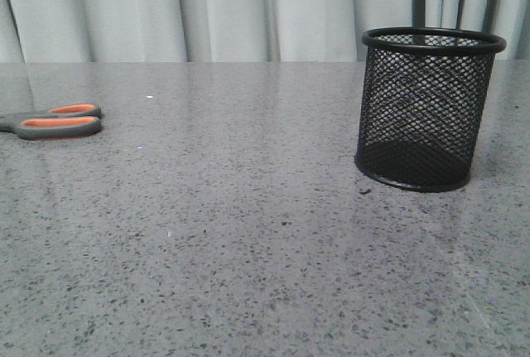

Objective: Put scissors into bucket

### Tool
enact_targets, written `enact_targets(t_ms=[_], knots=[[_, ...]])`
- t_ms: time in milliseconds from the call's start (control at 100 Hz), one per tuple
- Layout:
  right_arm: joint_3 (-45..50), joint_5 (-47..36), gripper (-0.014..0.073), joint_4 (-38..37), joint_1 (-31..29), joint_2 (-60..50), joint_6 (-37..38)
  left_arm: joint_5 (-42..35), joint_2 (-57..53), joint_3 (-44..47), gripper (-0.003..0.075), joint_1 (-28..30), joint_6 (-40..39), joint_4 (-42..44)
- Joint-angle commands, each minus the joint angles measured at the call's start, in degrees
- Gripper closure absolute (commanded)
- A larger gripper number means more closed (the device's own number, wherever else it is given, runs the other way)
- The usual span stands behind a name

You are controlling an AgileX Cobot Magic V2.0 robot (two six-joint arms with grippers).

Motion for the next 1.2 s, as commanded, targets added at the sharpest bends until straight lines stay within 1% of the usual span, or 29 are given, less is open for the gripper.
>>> enact_targets(t_ms=[0,200,260,280,330,380,430,500,550,590,640,750,830,920,1190], knots=[[-2.36,-2.4,0.0642,0.04,-0.43,0.83,-0.29,-2.34,0.99,-2.08,0.0741,0.17,0.28,-2.18],[-2.36,-1.99,0.0635,0.15,-0.43,0.83,-0.29,-2.05,0.99,-2.08,0.0736,0.17,0.28,-2.22],[-2.36,-1.68,0.0604,0.15,-0.43,0.83,-0.29,-2.05,0.99,-2.08,0.0714,0.17,0.28,-2.22],[-2.36,-1.63,0.0587,0.15,-0.43,0.83,-0.29,-1.95,0.99,-2.08,0.0692,0.17,0.28,-2.22],[-2.36,-1.37,0.0531,0.15,-0.43,0.83,-0.29,-1.92,0.99,-2.08,0.064,0.17,0.28,-2.22],[-2.36,-1.24,0.0452,0.25,-0.43,0.83,-0.29,-1.92,0.99,-2.13,0.0577,0.17,0.28,-2.22],[-2.36,-1.14,0.0339,0.25,-0.43,0.83,-0.29,-1.92,0.99,-2.35,0.051,0.17,0.28,-2.31],[-2.36,-1.14,0.0207,0.25,-0.43,0.83,-0.29,-1.81,0.99,-2.92,0.0417,0.17,0.28,-2.56],[-2.4,-1.14,0.0158,0.49,-0.43,0.83,-0.29,-1.68,0.99,-3.43,0.0367,0.17,0.42,-2.56],[-2.5,-1.14,0.0151,0.87,-0.43,0.83,-0.29,-1.68,0.99,-4.11,0.0349,0.17,0.74,-2.71],[-2.64,-1.14,0.0151,1.17,-0.43,0.83,-0.29,-1.26,1.37,-4.9,0.0351,0.17,2.28,-3.23],[-3.32,-0.88,0.0151,1.37,-0.43,0.96,-0.29,3.07,4.15,-8.32,0.0353,0.17,6.52,-3.87],[-4.29,-0.56,0.0151,1.37,-0.43,1.19,-0.29,7.29,8.07,-11.35,0.0353,0.17,9.92,-3.76],[-6.13,1.57,0.0151,1.37,-0.43,2.38,-0.29,11.69,13.1,-15.07,0.0353,0.17,13.69,-3.76],[-9.47,4.55,0.0151,1.37,-0.33,4.2,-0.73,21.31,28.41,-26.86,0.0353,0.17,24.85,-3.38]])
